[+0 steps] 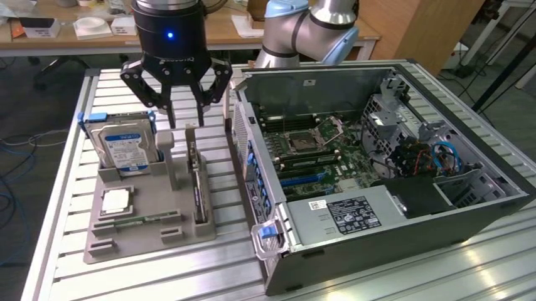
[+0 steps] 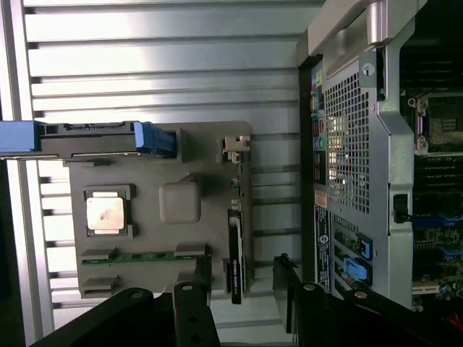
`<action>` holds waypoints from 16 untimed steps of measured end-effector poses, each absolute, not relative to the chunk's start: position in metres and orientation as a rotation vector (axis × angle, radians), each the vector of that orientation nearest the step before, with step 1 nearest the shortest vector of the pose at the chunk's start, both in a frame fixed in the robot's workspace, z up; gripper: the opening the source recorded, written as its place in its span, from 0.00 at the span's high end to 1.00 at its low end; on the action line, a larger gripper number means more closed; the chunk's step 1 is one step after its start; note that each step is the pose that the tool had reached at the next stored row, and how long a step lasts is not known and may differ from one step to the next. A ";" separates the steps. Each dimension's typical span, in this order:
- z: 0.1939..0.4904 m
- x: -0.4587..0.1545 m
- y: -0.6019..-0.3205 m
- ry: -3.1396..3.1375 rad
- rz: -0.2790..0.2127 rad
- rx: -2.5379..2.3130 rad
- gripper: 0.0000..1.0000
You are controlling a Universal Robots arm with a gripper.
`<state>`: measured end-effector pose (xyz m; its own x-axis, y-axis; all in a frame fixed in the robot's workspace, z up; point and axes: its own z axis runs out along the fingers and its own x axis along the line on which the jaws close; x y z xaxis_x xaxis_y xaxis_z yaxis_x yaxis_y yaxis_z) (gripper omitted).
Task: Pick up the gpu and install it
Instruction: 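Pick up the gpu and move the gpu toward the slot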
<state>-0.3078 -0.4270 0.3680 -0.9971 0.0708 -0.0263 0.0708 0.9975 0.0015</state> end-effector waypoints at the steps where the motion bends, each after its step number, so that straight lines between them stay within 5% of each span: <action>1: 0.368 -0.308 -0.428 3.113 0.000 0.110 0.53; 16: 0.354 -0.308 -0.428 3.113 0.000 0.110 0.53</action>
